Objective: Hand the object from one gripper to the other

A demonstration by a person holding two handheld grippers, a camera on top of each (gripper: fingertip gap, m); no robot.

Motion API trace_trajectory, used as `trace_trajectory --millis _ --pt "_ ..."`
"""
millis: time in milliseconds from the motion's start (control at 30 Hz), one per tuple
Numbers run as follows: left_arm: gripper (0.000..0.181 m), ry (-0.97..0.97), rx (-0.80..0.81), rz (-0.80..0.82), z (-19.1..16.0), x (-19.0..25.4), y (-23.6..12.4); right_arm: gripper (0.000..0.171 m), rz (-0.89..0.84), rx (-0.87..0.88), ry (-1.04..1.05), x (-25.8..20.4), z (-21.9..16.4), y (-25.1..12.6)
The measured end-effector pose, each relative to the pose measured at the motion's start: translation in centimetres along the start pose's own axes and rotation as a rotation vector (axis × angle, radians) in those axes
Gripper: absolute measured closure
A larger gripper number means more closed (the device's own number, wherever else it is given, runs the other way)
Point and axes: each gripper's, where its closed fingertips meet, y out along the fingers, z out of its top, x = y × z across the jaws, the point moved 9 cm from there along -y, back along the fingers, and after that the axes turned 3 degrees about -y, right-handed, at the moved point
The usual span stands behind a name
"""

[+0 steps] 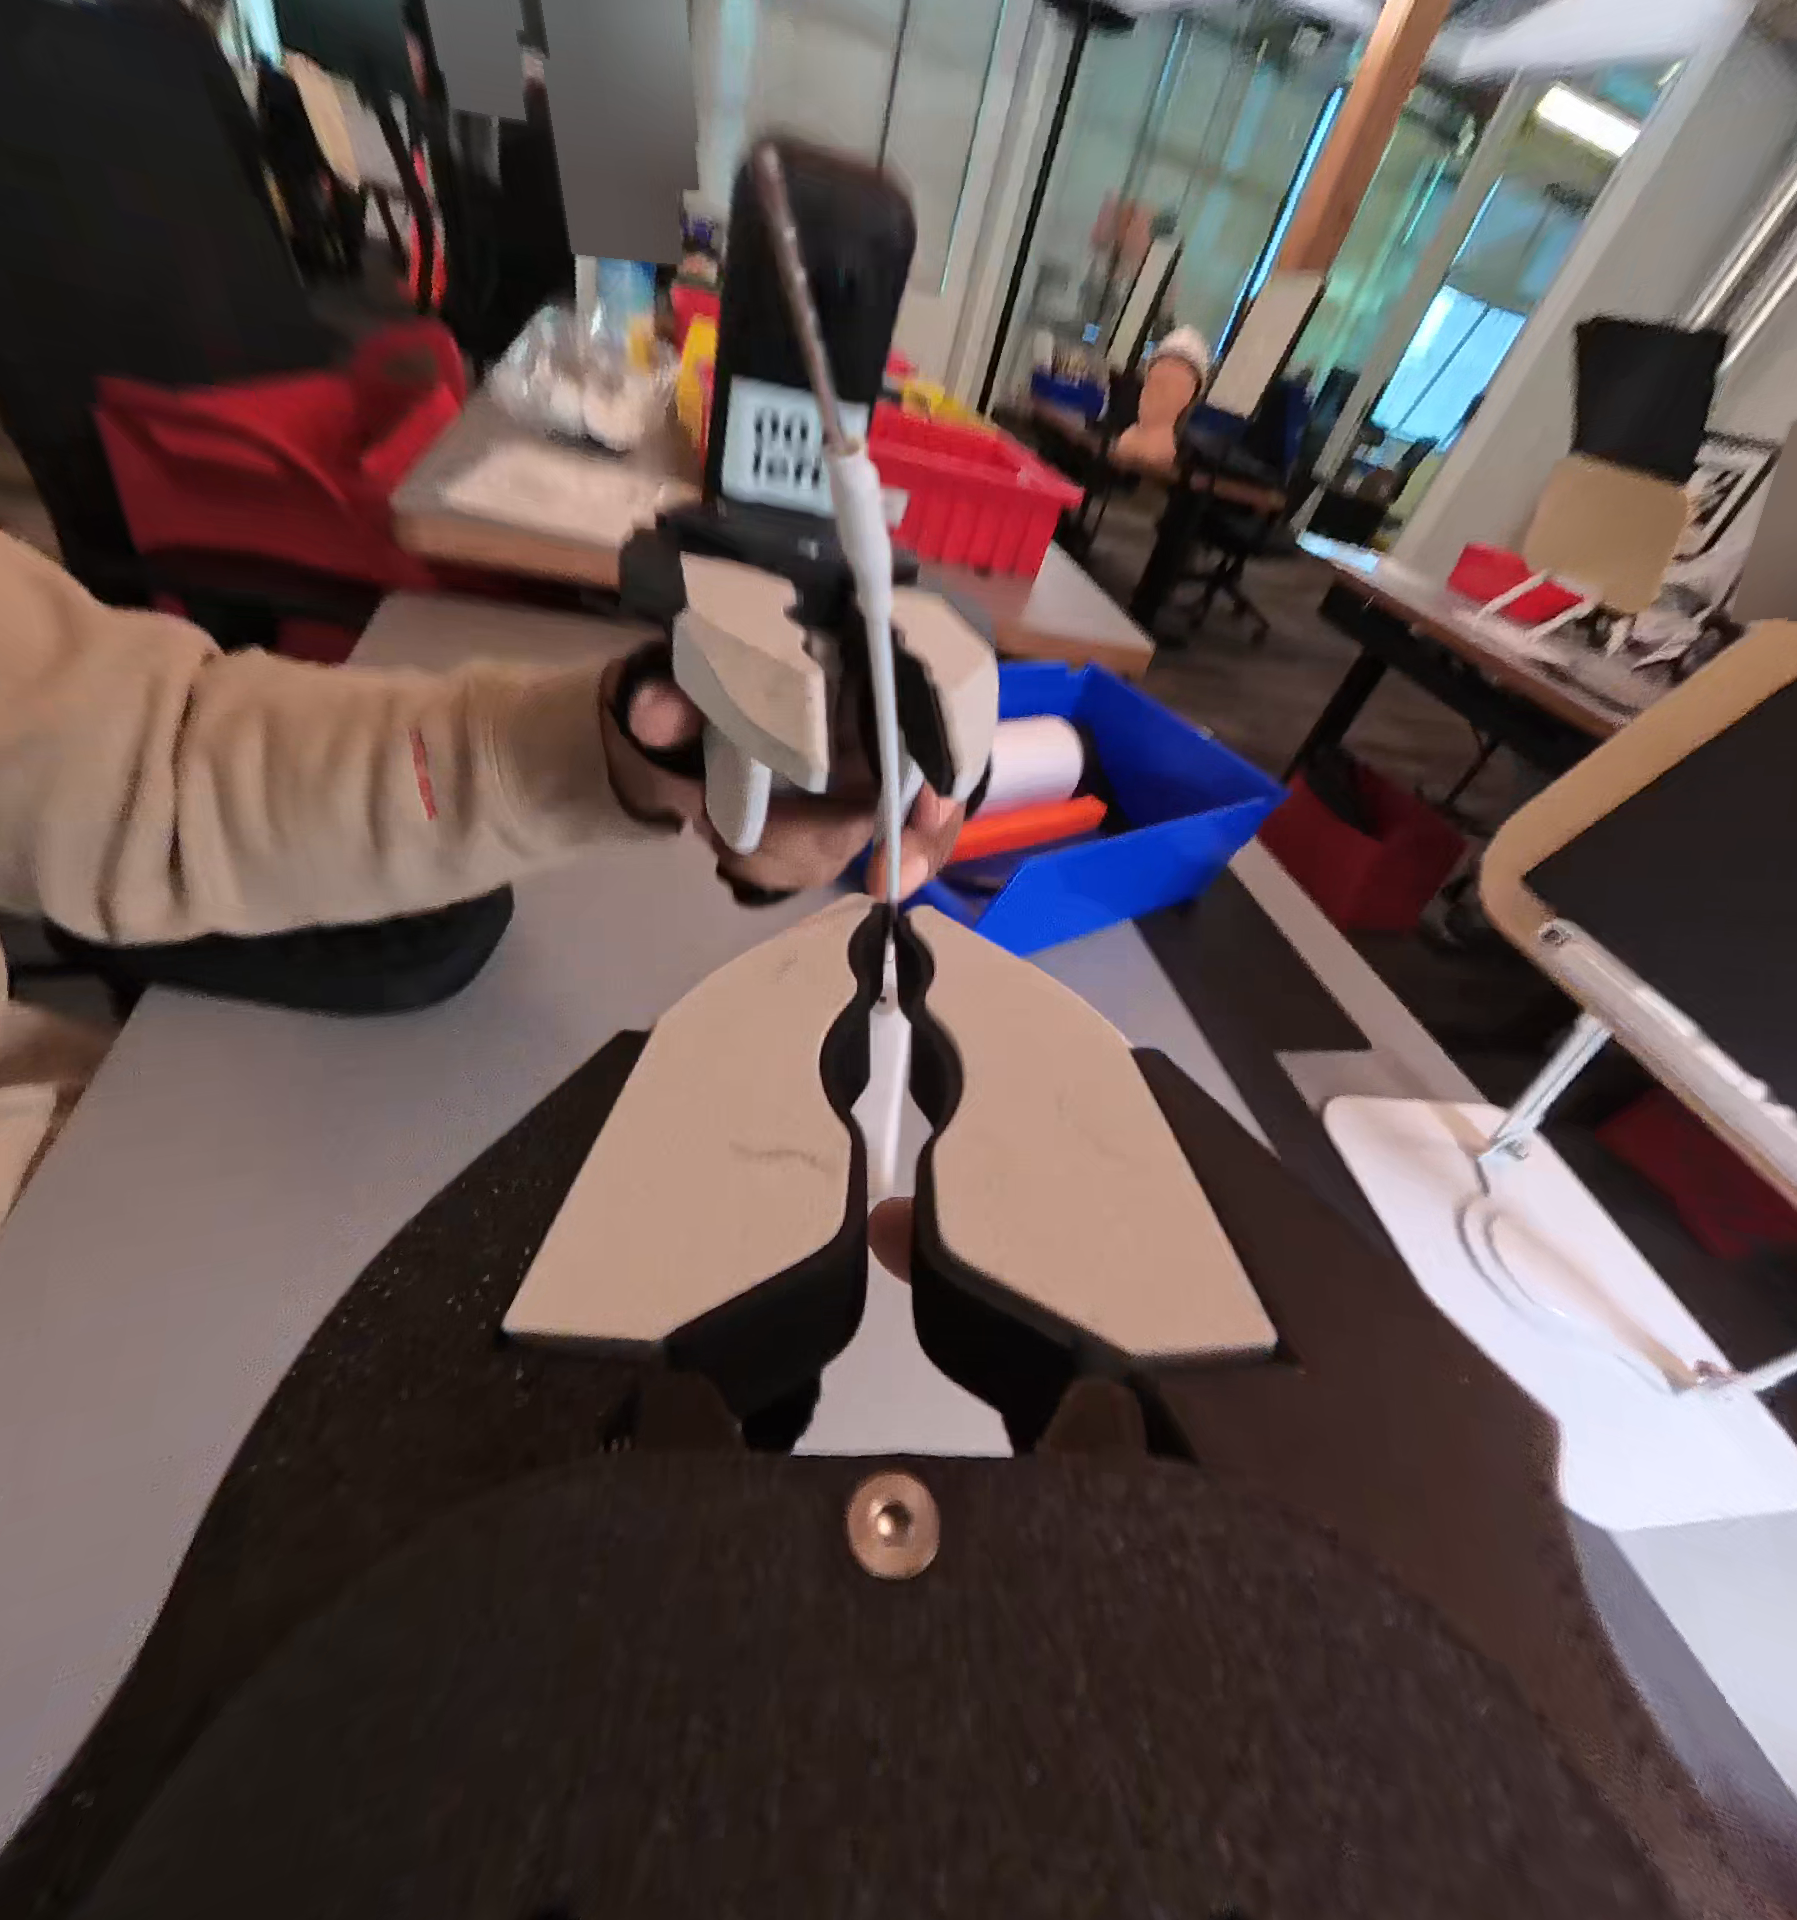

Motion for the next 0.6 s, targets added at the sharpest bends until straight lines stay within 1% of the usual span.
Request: trace_trajectory --millis 67,100,133,167,200,267,367,433,467,533,600 --pt "0.160 0.048 -0.091 -0.007 -0.3 0.8 0.7 0.170 0.041 -0.069 0.018 -0.4 -0.7 1.2" --pt "0.162 0.077 -0.141 -0.002 -0.5 1.0 1.1 0.170 0.056 -0.092 0.022 -0.6 -1.1 1.8" --pt "0.168 0.110 -0.181 0.013 -0.8 1.1 1.3 0.170 0.068 -0.113 0.021 -0.8 -1.5 2.3" --pt "0.179 0.138 -0.209 0.028 -1.1 1.1 1.4 0.170 0.079 -0.130 0.018 -1.0 -1.7 2.6" --pt "0.180 0.150 -0.227 0.033 -1.2 1.1 1.4 0.170 0.087 -0.139 0.015 -1.2 -1.9 2.9" --pt "0.180 0.144 -0.243 0.021 -1.2 1.0 1.3 0.170 0.097 -0.146 0.013 -1.4 -1.9 3.2" --pt "0.180 0.125 -0.206 0.047 -0.6 0.7 0.9 0.169 0.071 -0.128 0.004 -1.1 -1.8 2.8" --pt "0.180 0.094 -0.203 0.056 -0.6 0.3 0.7 0.153 0.051 -0.102 -0.002 -0.6 -1.3 1.8" --pt "0.180 0.087 -0.209 0.060 -0.8 0.2 0.7 0.151 0.046 -0.070 0.009 -0.4 -0.9 1.1" --pt "0.180 0.069 -0.211 0.046 -1.2 0.1 1.0 0.152 0.046 0.020 0.037 -0.2 0.0 0.2" --pt "0.180 0.055 -0.215 0.027 -1.5 0.2 1.5 0.154 0.051 0.048 0.045 -0.4 0.3 0.4"
